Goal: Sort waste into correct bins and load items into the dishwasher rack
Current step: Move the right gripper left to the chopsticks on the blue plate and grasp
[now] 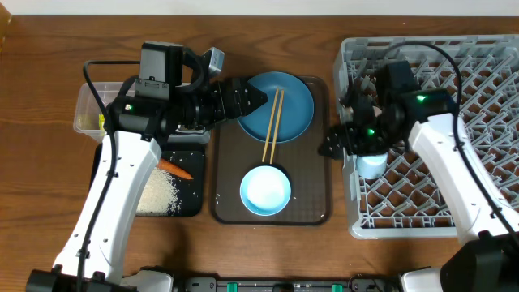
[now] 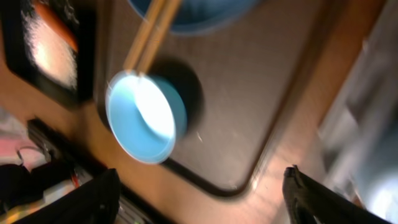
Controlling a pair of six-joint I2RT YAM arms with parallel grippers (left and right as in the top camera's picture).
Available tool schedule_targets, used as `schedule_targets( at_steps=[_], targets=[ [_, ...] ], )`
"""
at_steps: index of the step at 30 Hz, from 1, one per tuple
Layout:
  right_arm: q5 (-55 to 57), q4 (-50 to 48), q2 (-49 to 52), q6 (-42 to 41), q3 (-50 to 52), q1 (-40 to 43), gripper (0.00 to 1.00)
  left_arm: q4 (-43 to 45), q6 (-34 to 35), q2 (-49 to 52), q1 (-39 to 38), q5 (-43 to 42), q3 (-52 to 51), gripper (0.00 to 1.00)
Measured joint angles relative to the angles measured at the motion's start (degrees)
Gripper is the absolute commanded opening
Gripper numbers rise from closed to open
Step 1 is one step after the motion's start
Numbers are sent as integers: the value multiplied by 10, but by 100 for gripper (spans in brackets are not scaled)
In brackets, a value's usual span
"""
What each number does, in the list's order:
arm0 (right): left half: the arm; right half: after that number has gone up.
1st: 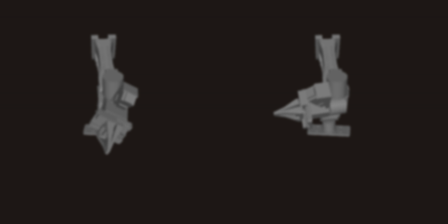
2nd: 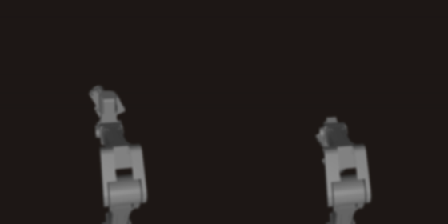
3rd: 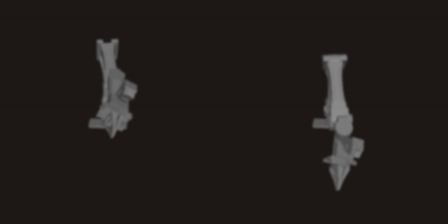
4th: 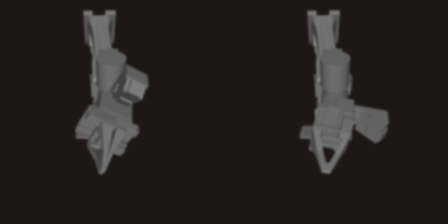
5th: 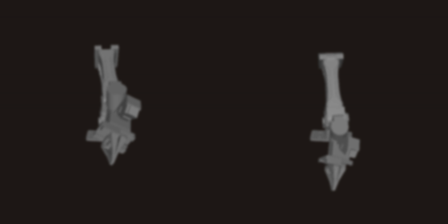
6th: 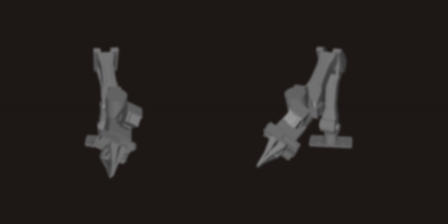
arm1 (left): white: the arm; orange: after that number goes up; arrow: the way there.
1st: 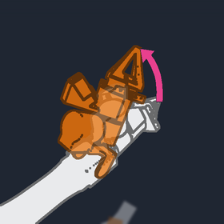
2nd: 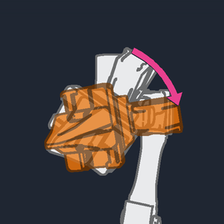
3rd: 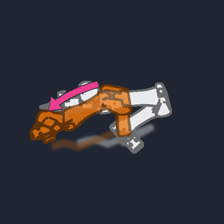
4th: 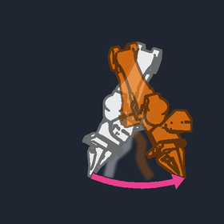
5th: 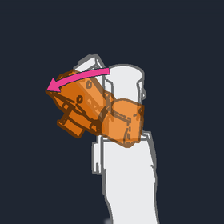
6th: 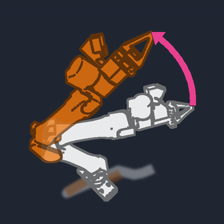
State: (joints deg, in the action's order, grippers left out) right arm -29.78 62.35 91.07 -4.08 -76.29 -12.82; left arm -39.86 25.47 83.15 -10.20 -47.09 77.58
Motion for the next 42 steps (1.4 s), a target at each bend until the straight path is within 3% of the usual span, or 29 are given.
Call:
schedule_targets(
  at_steps=[2, 4, 12, 16, 24, 29, 33, 39, 42],
  targets=[
    [-3, -47, 0, -26, 0, -16, 71, 0, 0, 0, 0, 0, 0, 98],
    [-5, -101, 0, -63, 0, -34, 99, 0, 0, 0, 0, 0, 0, 98],
    [-13, -234, 0, -147, -1, -90, 99, 32, 4, 0, 2, 0, 0, 98],
    [2, -256, 0, -172, -1, -108, 77, 76, 8, 0, 35, -2, 0, 98],
    [84, -282, 40, -227, -2, -139, 69, 99, 43, 0, 212, 0, -1, 98],
    [97, -314, 94, -238, -2, -144, 54, 49, 59, 0, 298, 0, -1, 98],
    [103, -332, 130, -243, -2, -144, 34, 25, 62, 0, 316, 2, -1, 98],
    [113, -342, 147, -268, -2, -144, 22, 25, 63, 0, 316, 1, -1, 98],
    [123, -341, 150, -289, -2, -144, 21, 25, 63, 0, 316, 1, -1, 98]
  ],
)
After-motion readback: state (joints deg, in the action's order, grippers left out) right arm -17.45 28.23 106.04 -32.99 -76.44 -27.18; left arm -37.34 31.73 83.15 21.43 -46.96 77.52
